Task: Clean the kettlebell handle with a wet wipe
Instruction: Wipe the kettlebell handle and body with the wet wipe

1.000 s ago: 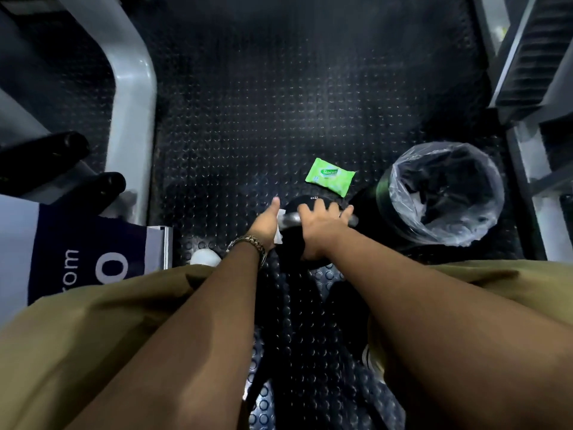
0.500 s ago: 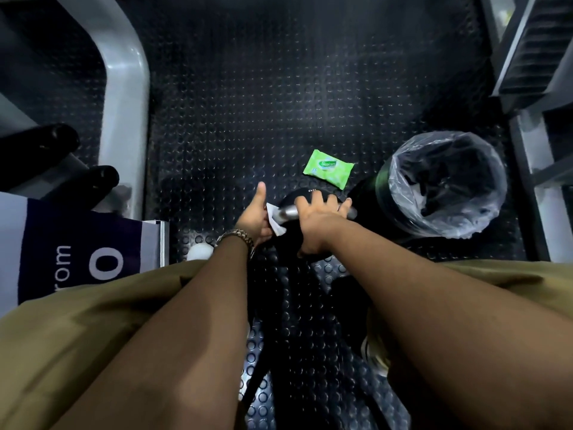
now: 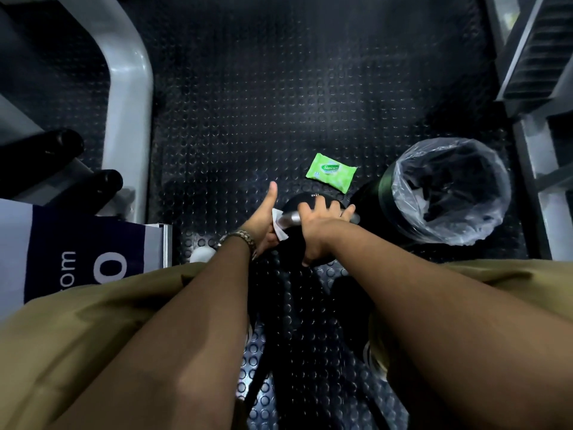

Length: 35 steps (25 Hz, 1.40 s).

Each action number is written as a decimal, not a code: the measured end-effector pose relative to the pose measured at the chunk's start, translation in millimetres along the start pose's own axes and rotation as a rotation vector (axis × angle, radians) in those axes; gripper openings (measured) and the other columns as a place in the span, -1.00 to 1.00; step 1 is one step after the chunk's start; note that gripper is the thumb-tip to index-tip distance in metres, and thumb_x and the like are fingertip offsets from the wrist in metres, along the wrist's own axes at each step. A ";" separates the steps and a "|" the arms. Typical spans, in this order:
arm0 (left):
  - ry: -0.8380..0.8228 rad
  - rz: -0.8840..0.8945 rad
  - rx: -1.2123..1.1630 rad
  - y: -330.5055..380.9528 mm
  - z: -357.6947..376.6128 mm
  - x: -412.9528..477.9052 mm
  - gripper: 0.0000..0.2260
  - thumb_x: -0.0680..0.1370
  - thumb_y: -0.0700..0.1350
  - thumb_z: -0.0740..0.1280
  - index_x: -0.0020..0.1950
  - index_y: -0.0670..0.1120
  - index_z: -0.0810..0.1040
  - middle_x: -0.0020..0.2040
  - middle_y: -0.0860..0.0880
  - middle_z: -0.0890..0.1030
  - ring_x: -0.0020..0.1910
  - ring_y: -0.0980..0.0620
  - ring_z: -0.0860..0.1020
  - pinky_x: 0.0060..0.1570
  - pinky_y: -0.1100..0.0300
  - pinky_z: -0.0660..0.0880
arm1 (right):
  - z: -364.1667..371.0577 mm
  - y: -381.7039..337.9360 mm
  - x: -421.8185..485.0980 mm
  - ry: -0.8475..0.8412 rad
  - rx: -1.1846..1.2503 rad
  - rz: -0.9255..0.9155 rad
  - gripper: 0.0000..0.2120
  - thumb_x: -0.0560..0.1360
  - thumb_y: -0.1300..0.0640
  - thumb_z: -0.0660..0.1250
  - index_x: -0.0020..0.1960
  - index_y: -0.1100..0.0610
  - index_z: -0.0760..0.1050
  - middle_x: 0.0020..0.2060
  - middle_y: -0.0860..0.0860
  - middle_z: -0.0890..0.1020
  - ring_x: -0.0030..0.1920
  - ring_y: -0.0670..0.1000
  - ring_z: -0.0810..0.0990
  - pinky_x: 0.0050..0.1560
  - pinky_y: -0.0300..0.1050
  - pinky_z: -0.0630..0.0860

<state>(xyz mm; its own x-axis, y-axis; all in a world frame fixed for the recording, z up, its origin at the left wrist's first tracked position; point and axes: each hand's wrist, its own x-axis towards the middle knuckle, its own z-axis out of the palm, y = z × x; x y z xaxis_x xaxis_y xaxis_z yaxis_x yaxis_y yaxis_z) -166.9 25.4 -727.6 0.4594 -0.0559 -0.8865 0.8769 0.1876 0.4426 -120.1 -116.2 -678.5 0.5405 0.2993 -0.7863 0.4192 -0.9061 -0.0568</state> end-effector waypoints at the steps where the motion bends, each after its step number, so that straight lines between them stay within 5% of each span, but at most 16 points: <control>1: -0.013 -0.019 0.010 5.8 -5.8 -6.2 -0.01 0.28 0.70 0.12 0.01 -0.21 0.68 -0.05 -0.16 0.71 -0.12 -0.13 0.66 0.03 0.08 0.60 | -0.6 -0.8 0.0 -0.010 -0.009 0.007 0.10 0.10 -0.17 0.71 0.44 -0.04 0.15 0.45 0.12 0.18 0.47 0.30 0.19 0.45 0.57 -0.01; 3: -0.053 -0.058 0.034 18.7 -15.8 -20.4 0.12 0.24 0.70 0.17 0.24 -0.29 0.64 0.19 -0.19 0.70 0.18 -0.17 0.67 0.31 -0.02 0.56 | -2.5 -3.0 -0.9 -0.021 -0.027 0.018 0.11 0.09 -0.18 0.72 0.44 -0.03 0.15 0.43 0.12 0.19 0.46 0.30 0.21 0.43 0.59 0.03; 5: -0.100 -0.101 0.070 27.9 -14.6 -26.3 0.18 0.22 0.71 0.17 0.33 -0.31 0.58 0.28 -0.22 0.66 0.29 -0.17 0.62 0.37 -0.03 0.51 | -3.5 -4.8 -1.3 -0.026 -0.048 0.035 0.13 0.08 -0.19 0.72 0.44 -0.02 0.14 0.44 0.13 0.18 0.46 0.30 0.21 0.43 0.59 0.04; 9: -0.067 -0.046 0.049 13.8 -0.1 -8.8 0.06 0.28 0.72 0.06 0.19 -0.20 0.66 0.09 -0.19 0.70 0.01 -0.14 0.65 0.10 0.05 0.59 | -2.3 -6.6 1.3 -0.044 -0.061 0.045 0.14 0.09 -0.19 0.72 0.46 -0.03 0.12 0.48 0.14 0.14 0.48 0.30 0.19 0.43 0.59 0.04; 16: -0.094 -0.088 0.066 30.3 -11.7 -22.6 0.09 0.35 0.67 0.04 0.20 -0.31 0.63 0.14 -0.15 0.70 0.10 -0.11 0.67 0.29 -0.02 0.54 | -9.7 -4.5 -1.1 -0.085 -0.051 0.029 0.13 0.10 -0.17 0.73 0.46 -0.02 0.13 0.50 0.15 0.11 0.49 0.33 0.16 0.43 0.61 0.02; 21: -0.135 -0.155 0.154 42.4 -16.0 -21.9 0.14 0.31 0.70 0.03 0.20 -0.34 0.62 0.04 -0.17 0.73 0.01 -0.10 0.71 0.21 0.01 0.54 | -14.4 -8.2 3.2 -0.150 -0.087 0.064 0.17 0.11 -0.18 0.72 0.48 -0.02 0.09 0.46 0.15 0.13 0.49 0.33 0.16 0.41 0.62 0.05; 24: -0.067 -0.175 0.009 22.3 -7.8 9.0 -0.02 0.30 0.69 0.11 0.05 -0.20 0.65 -0.12 -0.14 0.69 -0.20 -0.09 0.68 0.01 0.05 0.55 | -16.2 -8.7 7.7 -0.182 -0.107 0.064 0.19 0.12 -0.17 0.72 0.50 -0.01 0.06 0.48 0.15 0.10 0.50 0.33 0.14 0.41 0.62 0.07; 27: -0.103 -0.194 -0.012 17.6 -3.1 19.9 0.02 0.25 0.69 0.22 0.14 -0.23 0.65 -0.05 -0.18 0.62 -0.08 -0.18 0.60 0.17 -0.01 0.52 | -16.7 -7.5 9.6 -0.184 -0.115 0.071 0.21 0.12 -0.14 0.73 0.52 -0.02 0.04 0.49 0.15 0.08 0.51 0.33 0.14 0.41 0.61 0.07; 30: -0.110 -0.175 0.134 38.3 -9.2 -5.2 -0.09 0.37 0.66 0.06 0.05 -0.16 0.64 -0.09 -0.11 0.69 -0.18 -0.06 0.66 -0.13 0.15 0.62 | -14.6 -7.8 8.5 -0.171 -0.119 0.070 0.24 0.10 -0.13 0.73 0.53 -0.04 0.02 0.50 0.14 0.08 0.51 0.33 0.14 0.41 0.61 0.07; 35: -0.175 -0.221 0.276 67.4 -21.8 -21.0 0.25 0.15 0.75 0.13 0.27 -0.35 0.59 0.13 -0.23 0.71 0.05 -0.12 0.69 0.24 0.03 0.59 | -15.4 -9.5 4.7 -0.158 -0.118 0.069 0.28 0.11 -0.13 0.73 0.56 -0.04 -0.02 0.52 0.15 0.05 0.51 0.34 0.12 0.41 0.62 0.05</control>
<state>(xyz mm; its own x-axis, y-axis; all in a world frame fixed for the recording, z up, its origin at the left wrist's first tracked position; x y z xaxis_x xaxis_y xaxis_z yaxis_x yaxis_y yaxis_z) -120.5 60.6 -682.2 0.2518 -0.2365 -0.9384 0.9514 -0.1173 0.2848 -110.2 -101.6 -672.1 0.4539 0.1790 -0.8729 0.4725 -0.8789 0.0655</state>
